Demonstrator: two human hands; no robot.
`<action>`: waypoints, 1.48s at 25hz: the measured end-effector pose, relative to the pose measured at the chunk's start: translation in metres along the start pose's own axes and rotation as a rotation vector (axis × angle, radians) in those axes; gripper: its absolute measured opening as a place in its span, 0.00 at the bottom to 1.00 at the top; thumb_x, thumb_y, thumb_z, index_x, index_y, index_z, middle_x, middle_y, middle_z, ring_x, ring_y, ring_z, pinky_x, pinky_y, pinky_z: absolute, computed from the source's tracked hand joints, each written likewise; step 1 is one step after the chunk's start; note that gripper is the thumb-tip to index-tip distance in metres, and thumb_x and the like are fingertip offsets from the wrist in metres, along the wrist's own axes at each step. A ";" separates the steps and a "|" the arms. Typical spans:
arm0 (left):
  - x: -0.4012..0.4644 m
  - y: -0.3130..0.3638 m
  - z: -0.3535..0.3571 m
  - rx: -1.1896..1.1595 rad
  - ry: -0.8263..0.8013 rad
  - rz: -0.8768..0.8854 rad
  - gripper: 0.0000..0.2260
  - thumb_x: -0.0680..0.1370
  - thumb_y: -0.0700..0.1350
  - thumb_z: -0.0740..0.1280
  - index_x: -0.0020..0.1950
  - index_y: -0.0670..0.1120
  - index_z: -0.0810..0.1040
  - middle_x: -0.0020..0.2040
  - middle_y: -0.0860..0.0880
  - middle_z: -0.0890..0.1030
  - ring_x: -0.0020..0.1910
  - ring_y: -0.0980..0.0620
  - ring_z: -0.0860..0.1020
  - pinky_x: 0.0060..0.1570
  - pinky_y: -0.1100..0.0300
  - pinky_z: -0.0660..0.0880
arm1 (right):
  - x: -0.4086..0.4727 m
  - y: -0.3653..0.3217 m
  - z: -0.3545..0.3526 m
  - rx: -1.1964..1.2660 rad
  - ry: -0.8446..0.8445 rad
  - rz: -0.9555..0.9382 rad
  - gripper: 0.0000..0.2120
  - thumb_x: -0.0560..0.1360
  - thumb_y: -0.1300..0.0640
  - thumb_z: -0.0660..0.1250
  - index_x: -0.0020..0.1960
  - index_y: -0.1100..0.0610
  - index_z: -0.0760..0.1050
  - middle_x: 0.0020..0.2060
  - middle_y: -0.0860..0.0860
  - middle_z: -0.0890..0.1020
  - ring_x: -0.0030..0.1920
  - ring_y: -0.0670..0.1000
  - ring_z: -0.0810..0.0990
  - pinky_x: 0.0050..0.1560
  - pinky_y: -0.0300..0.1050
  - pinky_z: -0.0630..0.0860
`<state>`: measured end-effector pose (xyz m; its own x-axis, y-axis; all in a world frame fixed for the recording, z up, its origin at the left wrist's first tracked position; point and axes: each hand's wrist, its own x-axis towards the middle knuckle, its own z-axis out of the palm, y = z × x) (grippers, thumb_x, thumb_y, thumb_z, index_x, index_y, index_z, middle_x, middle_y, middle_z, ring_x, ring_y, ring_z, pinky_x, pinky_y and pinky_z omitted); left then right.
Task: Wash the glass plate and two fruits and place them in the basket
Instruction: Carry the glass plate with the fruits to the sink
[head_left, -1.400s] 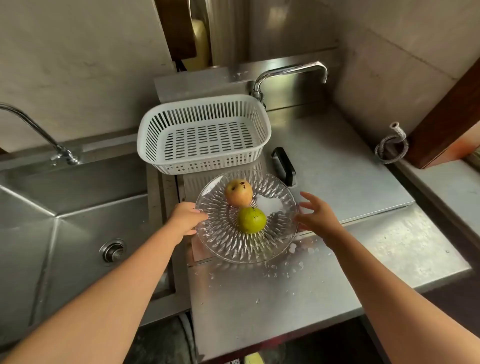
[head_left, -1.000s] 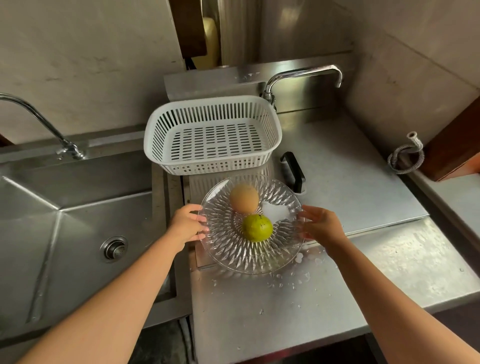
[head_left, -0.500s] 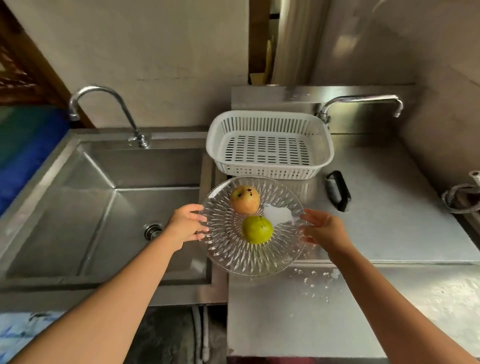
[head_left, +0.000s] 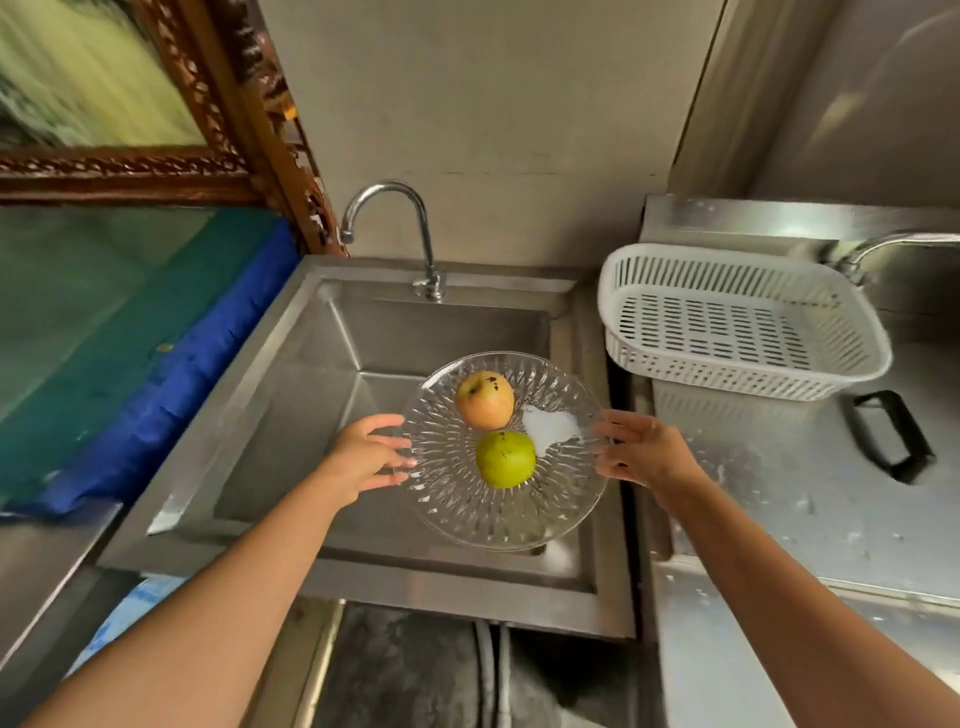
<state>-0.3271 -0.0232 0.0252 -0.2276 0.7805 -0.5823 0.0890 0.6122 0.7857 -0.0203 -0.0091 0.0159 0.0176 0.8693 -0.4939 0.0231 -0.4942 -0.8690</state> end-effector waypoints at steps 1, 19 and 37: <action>0.010 0.003 -0.019 0.012 -0.009 0.002 0.25 0.72 0.25 0.61 0.65 0.46 0.72 0.53 0.44 0.79 0.40 0.50 0.80 0.37 0.59 0.78 | 0.004 0.000 0.020 0.003 0.005 -0.003 0.24 0.70 0.79 0.59 0.64 0.66 0.70 0.57 0.60 0.79 0.39 0.51 0.79 0.32 0.38 0.79; 0.223 -0.023 -0.116 0.064 -0.011 0.005 0.25 0.73 0.25 0.60 0.66 0.45 0.71 0.54 0.44 0.77 0.38 0.50 0.79 0.39 0.59 0.78 | 0.183 0.064 0.179 -0.091 0.136 -0.026 0.28 0.66 0.78 0.60 0.59 0.55 0.77 0.41 0.41 0.83 0.40 0.48 0.79 0.42 0.50 0.74; 0.395 -0.198 -0.060 0.048 -0.024 -0.095 0.27 0.71 0.23 0.60 0.68 0.39 0.69 0.42 0.46 0.75 0.29 0.53 0.78 0.24 0.69 0.73 | 0.320 0.250 0.202 -0.139 0.222 0.140 0.28 0.69 0.76 0.64 0.68 0.63 0.69 0.63 0.59 0.77 0.49 0.51 0.77 0.36 0.31 0.76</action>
<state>-0.4928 0.1560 -0.3477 -0.2140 0.7212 -0.6588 0.1149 0.6883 0.7163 -0.2106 0.1463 -0.3650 0.2481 0.7783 -0.5768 0.1412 -0.6181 -0.7733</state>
